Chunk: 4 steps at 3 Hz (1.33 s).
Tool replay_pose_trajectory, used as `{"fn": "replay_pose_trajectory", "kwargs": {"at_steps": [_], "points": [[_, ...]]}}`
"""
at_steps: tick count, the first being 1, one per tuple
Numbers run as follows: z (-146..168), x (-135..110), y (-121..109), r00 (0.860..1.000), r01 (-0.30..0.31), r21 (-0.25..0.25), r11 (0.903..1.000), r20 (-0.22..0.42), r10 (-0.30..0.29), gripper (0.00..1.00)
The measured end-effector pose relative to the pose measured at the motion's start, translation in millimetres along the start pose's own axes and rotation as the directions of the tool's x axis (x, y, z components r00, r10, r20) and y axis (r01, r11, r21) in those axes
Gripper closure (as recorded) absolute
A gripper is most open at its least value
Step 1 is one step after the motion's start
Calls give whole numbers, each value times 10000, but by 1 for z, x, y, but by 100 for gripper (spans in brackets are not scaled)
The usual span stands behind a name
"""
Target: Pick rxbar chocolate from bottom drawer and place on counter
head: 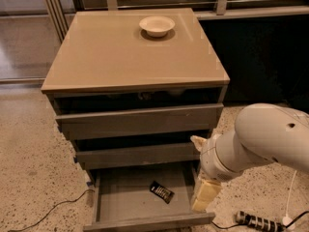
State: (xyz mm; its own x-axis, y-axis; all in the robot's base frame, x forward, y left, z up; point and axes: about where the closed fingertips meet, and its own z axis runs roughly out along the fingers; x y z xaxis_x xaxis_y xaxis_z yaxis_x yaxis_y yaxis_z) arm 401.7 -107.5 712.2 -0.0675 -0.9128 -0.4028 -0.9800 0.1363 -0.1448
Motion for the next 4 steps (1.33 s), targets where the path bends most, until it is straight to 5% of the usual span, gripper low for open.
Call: {"fn": "replay_pose_trajectory", "kwargs": {"at_steps": [2, 4], "points": [[38, 0, -7, 9974, -679, 211, 9975, 265, 673, 0], [108, -10, -16, 9934, -1072, 716, 9917, 498, 1038, 0]]}}
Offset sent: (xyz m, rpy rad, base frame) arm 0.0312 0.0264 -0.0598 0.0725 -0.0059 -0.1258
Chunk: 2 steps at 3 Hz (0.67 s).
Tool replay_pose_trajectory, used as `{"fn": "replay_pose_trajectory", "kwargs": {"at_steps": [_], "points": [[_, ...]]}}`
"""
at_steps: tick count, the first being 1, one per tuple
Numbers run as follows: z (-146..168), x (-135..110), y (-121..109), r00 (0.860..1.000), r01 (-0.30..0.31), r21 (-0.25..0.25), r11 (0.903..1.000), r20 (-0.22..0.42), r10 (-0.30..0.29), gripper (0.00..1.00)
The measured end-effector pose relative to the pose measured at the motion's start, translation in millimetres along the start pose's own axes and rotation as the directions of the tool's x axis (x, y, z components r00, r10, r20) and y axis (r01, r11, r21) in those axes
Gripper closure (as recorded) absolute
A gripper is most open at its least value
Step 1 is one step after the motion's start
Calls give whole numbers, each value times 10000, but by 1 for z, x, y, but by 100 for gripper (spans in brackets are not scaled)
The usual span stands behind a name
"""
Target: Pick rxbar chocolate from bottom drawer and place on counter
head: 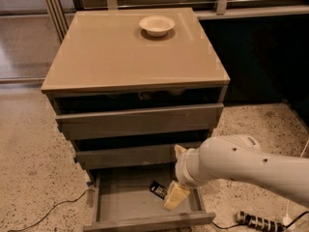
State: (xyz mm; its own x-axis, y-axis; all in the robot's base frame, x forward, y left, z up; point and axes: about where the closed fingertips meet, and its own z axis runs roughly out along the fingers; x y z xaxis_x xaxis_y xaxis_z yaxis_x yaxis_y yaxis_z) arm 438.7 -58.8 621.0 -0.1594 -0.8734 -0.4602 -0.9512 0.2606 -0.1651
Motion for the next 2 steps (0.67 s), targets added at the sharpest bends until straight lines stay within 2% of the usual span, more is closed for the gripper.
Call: {"fn": "replay_pose_trajectory", "kwargs": {"at_steps": [1, 2], "points": [[40, 11, 2, 9994, -152, -71, 9999, -317, 150, 0], [43, 4, 1, 9994, -151, -62, 9999, -320, 149, 0]]}}
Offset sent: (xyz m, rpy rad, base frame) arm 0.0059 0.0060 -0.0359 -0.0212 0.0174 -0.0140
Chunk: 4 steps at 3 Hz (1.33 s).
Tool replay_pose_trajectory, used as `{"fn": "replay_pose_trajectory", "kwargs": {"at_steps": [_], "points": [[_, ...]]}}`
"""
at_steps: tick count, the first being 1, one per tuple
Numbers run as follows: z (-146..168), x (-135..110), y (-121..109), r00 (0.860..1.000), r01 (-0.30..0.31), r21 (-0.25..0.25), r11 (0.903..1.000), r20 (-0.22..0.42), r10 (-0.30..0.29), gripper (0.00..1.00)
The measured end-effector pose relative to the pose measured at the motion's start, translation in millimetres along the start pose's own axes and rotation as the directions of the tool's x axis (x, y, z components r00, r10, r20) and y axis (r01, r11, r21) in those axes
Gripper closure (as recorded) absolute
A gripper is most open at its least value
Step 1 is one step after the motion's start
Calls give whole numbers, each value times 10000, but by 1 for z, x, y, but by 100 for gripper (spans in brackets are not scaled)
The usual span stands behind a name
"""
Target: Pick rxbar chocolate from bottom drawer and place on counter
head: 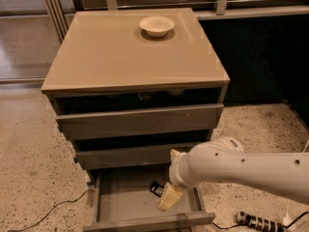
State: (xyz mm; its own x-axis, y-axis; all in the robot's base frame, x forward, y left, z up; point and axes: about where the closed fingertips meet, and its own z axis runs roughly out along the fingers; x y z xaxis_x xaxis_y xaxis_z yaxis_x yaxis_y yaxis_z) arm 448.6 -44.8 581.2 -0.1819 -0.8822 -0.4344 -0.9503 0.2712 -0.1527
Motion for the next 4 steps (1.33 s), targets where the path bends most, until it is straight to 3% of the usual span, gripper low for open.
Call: {"fn": "replay_pose_trajectory", "kwargs": {"at_steps": [2, 4], "points": [[22, 13, 10, 9993, -128, -508, 9986, -365, 109, 0], [79, 44, 42, 9960, -607, -1385, 9885, -742, 507, 0]]}}
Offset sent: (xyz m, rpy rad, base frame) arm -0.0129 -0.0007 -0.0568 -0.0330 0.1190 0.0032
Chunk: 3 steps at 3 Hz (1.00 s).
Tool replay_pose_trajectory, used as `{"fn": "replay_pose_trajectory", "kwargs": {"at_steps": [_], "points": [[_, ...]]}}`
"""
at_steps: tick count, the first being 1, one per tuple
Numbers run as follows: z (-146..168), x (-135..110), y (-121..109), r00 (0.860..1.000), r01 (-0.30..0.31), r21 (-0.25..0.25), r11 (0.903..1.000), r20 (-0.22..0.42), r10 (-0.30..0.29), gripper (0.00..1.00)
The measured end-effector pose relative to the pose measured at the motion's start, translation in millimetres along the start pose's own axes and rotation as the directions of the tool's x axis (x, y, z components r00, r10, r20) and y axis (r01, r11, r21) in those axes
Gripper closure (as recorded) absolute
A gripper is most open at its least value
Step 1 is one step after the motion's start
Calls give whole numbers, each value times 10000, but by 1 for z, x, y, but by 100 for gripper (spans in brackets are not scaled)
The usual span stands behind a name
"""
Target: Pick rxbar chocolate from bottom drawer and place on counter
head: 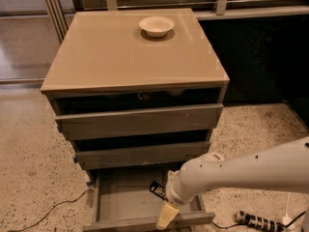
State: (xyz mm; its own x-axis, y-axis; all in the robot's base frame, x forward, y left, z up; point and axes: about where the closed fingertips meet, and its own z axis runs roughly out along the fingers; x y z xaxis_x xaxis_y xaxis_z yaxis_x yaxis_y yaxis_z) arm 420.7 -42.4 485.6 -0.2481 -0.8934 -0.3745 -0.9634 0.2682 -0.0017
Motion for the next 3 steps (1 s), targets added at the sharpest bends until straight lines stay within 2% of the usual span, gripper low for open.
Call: {"fn": "replay_pose_trajectory", "kwargs": {"at_steps": [1, 2, 3], "points": [[40, 29, 8, 9997, -251, 38, 9997, -82, 251, 0], [61, 43, 3, 9992, -337, 392, 9987, 234, 328, 0], [108, 59, 7, 9962, -235, 77, 9997, 846, 228, 0]]}}
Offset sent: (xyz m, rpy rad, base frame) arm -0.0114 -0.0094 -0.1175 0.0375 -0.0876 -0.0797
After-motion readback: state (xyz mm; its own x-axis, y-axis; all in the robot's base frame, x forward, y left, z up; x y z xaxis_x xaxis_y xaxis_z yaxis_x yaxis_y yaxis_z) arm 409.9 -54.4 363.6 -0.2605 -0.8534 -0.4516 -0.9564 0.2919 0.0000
